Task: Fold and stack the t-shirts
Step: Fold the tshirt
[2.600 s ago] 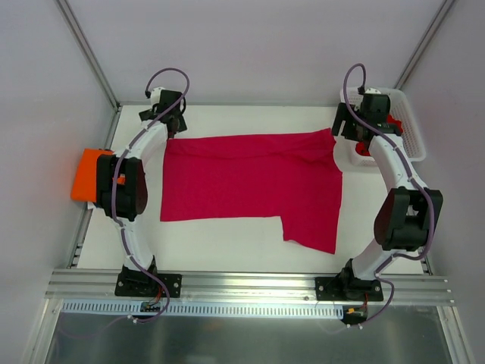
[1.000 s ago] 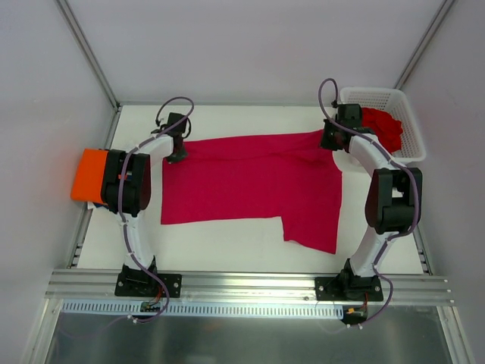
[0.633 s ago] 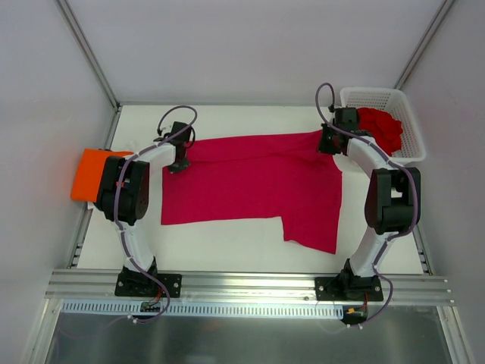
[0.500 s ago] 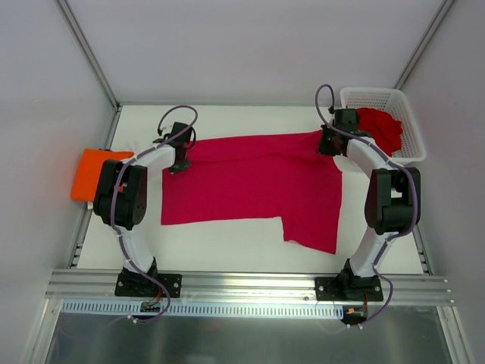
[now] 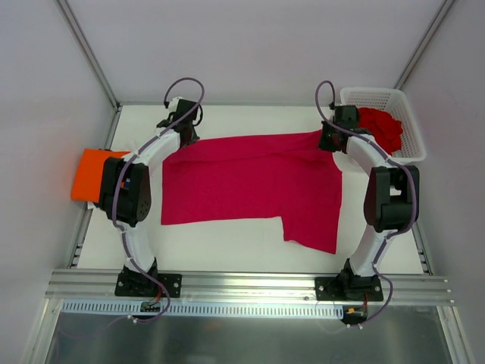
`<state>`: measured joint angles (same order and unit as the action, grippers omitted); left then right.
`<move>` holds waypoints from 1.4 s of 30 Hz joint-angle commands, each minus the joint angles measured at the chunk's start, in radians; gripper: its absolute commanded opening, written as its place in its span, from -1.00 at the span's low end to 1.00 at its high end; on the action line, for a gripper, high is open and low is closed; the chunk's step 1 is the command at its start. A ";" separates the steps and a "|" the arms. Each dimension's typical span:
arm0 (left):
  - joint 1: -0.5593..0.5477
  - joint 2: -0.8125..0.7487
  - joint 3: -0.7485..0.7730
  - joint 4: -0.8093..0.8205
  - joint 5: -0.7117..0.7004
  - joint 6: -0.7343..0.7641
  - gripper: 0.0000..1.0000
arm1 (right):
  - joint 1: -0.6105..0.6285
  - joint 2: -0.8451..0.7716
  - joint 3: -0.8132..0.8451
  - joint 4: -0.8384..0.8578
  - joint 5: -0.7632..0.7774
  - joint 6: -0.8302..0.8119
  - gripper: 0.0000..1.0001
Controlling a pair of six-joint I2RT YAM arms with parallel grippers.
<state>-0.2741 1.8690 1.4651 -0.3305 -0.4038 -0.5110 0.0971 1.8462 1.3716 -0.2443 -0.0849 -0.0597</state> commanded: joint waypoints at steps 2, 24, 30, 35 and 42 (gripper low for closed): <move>0.003 0.148 0.090 -0.022 0.025 0.034 -1.00 | 0.006 0.071 0.125 -0.004 0.004 0.012 -0.99; 0.024 0.254 0.118 -0.047 0.085 0.031 -1.00 | 0.006 0.228 0.242 -0.171 0.016 0.015 -0.99; 0.023 0.240 0.097 -0.045 0.092 0.025 -1.00 | 0.007 0.145 0.149 -0.175 0.010 0.021 -0.99; 0.024 0.229 0.081 -0.045 0.094 0.023 -1.00 | 0.009 0.081 0.067 -0.174 -0.035 0.027 -0.99; 0.024 0.205 0.052 -0.044 0.089 0.025 -1.00 | 0.029 -0.033 -0.037 -0.165 -0.039 0.038 -0.99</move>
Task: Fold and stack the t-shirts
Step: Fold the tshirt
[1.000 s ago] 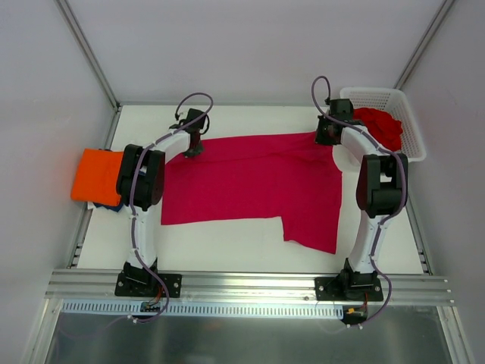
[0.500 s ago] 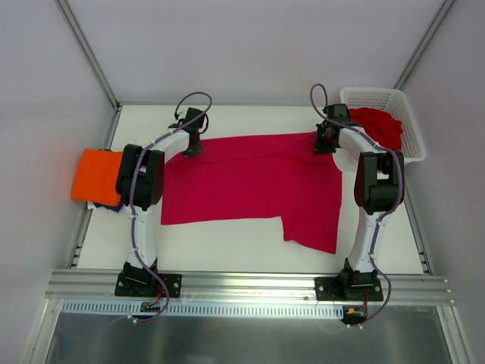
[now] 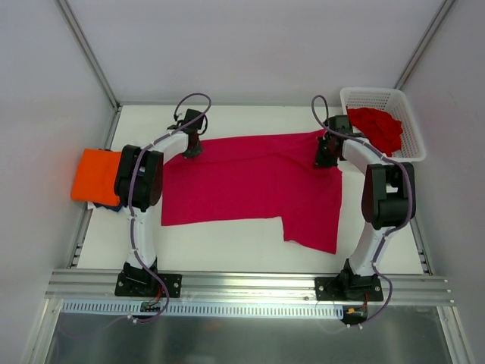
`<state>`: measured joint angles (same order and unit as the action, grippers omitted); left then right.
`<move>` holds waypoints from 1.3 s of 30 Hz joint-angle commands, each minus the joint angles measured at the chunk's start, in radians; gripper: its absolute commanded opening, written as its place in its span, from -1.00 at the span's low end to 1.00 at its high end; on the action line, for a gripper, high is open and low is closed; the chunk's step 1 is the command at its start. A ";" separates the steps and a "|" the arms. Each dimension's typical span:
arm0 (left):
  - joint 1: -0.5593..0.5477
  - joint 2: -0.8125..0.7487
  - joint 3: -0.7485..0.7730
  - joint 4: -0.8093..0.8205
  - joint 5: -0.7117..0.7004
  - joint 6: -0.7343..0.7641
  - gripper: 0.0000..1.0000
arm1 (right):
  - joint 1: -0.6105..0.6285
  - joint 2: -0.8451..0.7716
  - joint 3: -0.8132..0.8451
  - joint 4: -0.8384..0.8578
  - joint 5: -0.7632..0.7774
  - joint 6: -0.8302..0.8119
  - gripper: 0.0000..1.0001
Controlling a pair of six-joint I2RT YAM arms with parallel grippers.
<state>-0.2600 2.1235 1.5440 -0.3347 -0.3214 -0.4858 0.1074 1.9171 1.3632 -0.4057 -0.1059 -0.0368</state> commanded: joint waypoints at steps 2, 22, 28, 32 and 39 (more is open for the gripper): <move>0.010 -0.053 -0.032 -0.038 0.005 0.003 -1.00 | 0.025 -0.127 -0.044 -0.008 -0.031 0.017 -0.99; 0.010 -0.102 -0.044 -0.038 -0.025 0.027 -1.00 | 0.043 0.014 0.177 0.042 0.051 0.098 -0.99; 0.010 -0.132 -0.047 -0.038 -0.033 0.033 -1.00 | 0.044 0.177 0.414 -0.037 0.150 0.107 -0.99; 0.010 -0.157 -0.036 -0.040 -0.045 0.041 -1.00 | 0.043 0.237 0.549 -0.090 0.292 0.097 -0.79; 0.027 -0.100 0.048 -0.041 -0.036 0.061 -1.00 | 0.043 0.330 0.758 -0.203 0.454 0.046 -0.10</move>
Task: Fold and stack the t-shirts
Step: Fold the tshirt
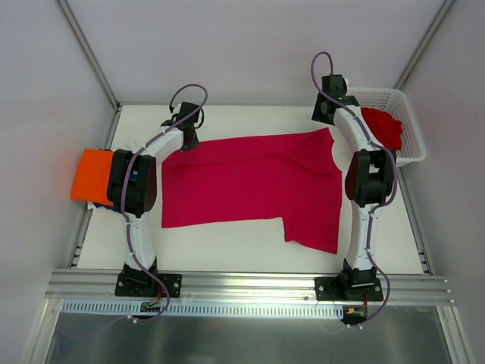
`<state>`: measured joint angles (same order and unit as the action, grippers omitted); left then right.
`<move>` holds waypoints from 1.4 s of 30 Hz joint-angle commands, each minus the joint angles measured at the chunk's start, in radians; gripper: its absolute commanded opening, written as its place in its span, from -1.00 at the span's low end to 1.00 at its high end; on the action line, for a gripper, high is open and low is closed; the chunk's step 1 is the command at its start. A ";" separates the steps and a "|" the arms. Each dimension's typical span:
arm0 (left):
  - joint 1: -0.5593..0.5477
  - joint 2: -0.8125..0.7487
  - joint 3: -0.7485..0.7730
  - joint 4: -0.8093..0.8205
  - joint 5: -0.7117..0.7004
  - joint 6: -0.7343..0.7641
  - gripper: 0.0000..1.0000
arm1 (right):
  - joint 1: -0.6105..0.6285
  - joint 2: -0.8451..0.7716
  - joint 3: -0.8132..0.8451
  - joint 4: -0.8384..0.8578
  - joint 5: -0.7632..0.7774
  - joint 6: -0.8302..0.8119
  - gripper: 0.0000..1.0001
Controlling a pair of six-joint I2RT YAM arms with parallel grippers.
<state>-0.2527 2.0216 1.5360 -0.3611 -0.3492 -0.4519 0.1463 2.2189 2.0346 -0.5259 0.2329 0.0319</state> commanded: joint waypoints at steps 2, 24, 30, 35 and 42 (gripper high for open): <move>0.032 0.020 0.061 -0.013 0.007 0.013 -1.00 | 0.003 0.051 0.102 -0.094 0.138 -0.035 -0.03; 0.107 0.154 0.144 -0.091 0.093 -0.028 -1.00 | -0.037 0.171 0.193 -0.243 0.194 -0.007 0.04; 0.113 0.158 0.148 -0.101 0.104 -0.031 -1.00 | -0.056 0.183 0.199 -0.253 0.123 0.014 0.04; 0.113 0.161 0.151 -0.102 0.110 -0.031 -1.00 | -0.070 0.196 0.207 -0.255 0.034 0.007 0.07; 0.113 0.160 0.148 -0.104 0.108 -0.030 -1.00 | -0.074 0.216 0.237 -0.252 -0.096 -0.023 0.07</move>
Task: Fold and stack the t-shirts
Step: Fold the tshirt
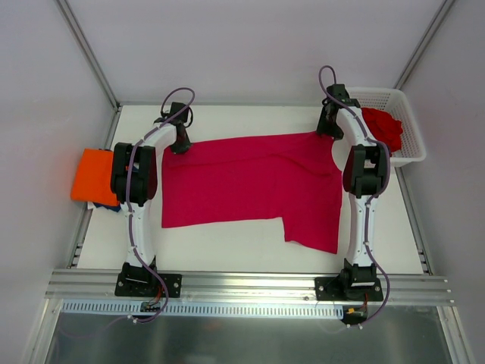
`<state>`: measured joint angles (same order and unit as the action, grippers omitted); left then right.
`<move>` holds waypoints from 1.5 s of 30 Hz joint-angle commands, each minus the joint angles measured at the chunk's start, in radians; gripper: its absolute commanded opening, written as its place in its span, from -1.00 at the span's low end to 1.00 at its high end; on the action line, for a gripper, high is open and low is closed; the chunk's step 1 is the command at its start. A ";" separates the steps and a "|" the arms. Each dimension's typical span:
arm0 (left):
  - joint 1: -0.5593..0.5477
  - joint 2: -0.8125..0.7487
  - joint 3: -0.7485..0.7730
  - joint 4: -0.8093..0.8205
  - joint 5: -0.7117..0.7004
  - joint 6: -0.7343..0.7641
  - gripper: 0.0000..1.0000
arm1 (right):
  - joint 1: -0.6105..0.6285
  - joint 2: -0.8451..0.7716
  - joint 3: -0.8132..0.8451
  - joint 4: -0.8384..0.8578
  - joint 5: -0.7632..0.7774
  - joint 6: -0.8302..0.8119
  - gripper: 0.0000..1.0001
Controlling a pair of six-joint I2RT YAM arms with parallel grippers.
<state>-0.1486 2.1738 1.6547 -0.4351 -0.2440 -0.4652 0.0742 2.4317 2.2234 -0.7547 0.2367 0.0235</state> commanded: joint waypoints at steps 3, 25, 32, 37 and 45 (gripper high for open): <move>0.009 0.009 0.034 -0.030 0.006 -0.015 -1.00 | -0.004 0.010 0.051 -0.017 -0.131 -0.014 0.03; 0.012 0.011 0.034 -0.031 0.011 -0.013 -1.00 | -0.028 0.023 0.055 -0.123 -0.046 0.010 -1.00; 0.015 0.012 0.034 -0.037 0.020 -0.015 -1.00 | -0.028 0.004 0.018 -0.158 0.039 0.006 -0.99; 0.017 0.014 0.034 -0.037 0.028 -0.016 -1.00 | -0.031 -0.023 -0.039 -0.159 0.078 -0.008 -0.99; 0.012 -0.046 -0.005 -0.022 -0.015 -0.035 -1.00 | -0.011 -0.195 -0.283 0.059 0.001 -0.048 0.19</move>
<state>-0.1421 2.1742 1.6596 -0.4503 -0.2256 -0.4690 0.0742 2.3844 2.0850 -0.7925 0.2455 0.0013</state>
